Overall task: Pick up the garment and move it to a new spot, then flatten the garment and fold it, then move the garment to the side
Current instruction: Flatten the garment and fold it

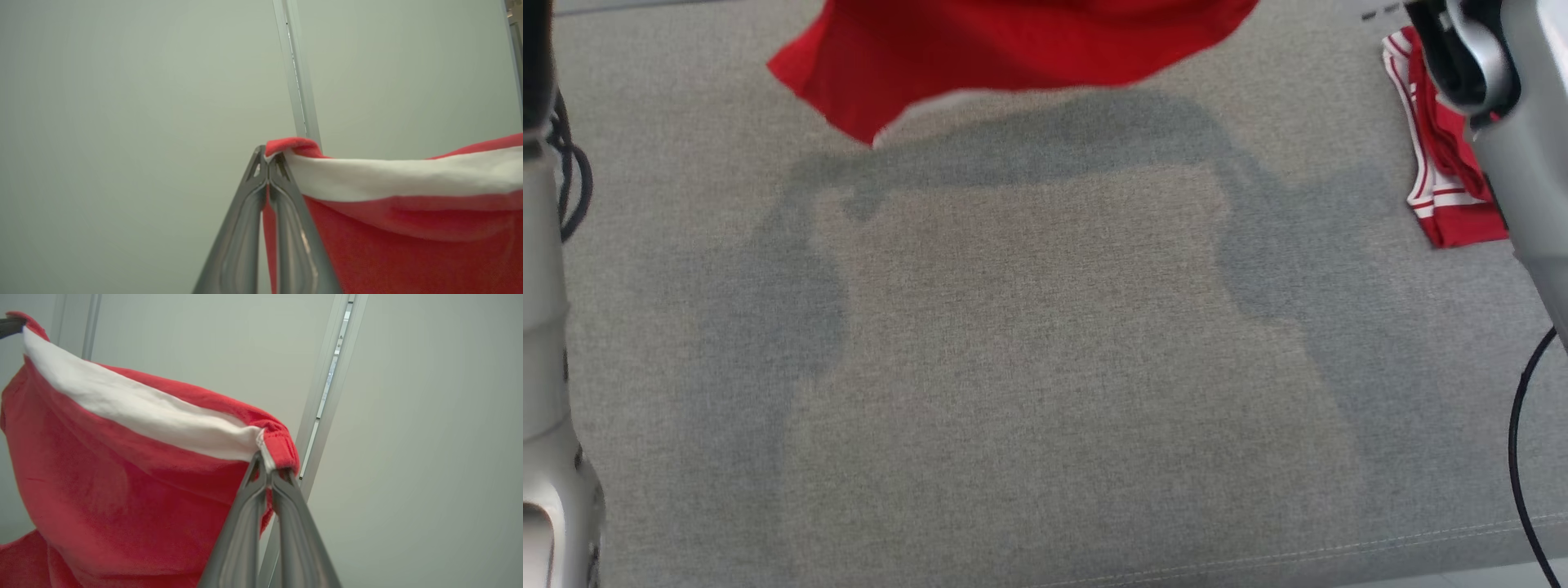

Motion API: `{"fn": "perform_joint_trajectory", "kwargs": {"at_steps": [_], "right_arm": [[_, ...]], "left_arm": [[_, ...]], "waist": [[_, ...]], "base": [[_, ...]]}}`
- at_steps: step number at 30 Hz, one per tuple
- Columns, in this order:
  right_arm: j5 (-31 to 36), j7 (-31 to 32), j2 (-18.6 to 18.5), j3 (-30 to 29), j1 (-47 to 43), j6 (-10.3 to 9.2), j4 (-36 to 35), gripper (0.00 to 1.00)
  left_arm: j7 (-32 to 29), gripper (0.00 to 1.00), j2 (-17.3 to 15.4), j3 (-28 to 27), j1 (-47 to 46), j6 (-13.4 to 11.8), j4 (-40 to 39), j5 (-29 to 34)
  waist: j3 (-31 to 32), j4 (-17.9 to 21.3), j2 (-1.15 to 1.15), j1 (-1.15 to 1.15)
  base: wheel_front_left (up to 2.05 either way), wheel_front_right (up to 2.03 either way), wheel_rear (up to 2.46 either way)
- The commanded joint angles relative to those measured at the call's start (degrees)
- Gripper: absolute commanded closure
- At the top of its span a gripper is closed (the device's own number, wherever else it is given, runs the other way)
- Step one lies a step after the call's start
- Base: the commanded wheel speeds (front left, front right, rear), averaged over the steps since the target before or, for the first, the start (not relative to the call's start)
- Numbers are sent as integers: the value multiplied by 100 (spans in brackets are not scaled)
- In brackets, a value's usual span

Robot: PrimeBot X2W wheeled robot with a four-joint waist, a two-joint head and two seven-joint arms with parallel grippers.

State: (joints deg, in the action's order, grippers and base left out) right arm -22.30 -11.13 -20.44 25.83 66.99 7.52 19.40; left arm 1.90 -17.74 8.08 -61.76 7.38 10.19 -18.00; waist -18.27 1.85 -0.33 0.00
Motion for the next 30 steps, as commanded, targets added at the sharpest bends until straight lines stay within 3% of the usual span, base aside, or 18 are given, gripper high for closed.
{"fn": "perform_joint_trajectory", "kwargs": {"at_steps": [1, 7, 13, 20, 26, 30], "right_arm": [[88, -71, 46, 40, 150, -7, 182, 100], [548, -369, 335, 246, 1029, -7, 1497, 100], [508, -408, 470, 493, 814, -7, 2043, 100], [220, -408, 289, 628, 123, -7, 1589, 100], [-67, -408, 1, 663, -807, -7, 799, 100], [-211, -409, -243, 475, -1630, -7, 254, 100]], "left_arm": [[73, 100, -4, 25, -200, 8, 146, 24], [616, 100, 238, 196, -1096, 9, 1279, 135], [1029, 100, 500, 379, -880, 10, 2067, -133], [1292, 100, 328, 482, -249, 10, 2241, -520], [1325, 100, 78, 368, 946, 10, 1456, -768], [1324, 100, 123, 175, 2088, -14, 769, -843]], "waist": [[-722, -315, 33, 0], [-1142, -528, 33, 0], [-1503, -726, 33, 0], [-1524, -686, 33, 0], [-1259, -585, 33, 0], [-977, -600, 33, 0]], "base": [[0, 0, 0], [0, 0, 0], [0, 0, 0], [0, 0, 0], [0, 0, 0], [0, 0, 0]]}}
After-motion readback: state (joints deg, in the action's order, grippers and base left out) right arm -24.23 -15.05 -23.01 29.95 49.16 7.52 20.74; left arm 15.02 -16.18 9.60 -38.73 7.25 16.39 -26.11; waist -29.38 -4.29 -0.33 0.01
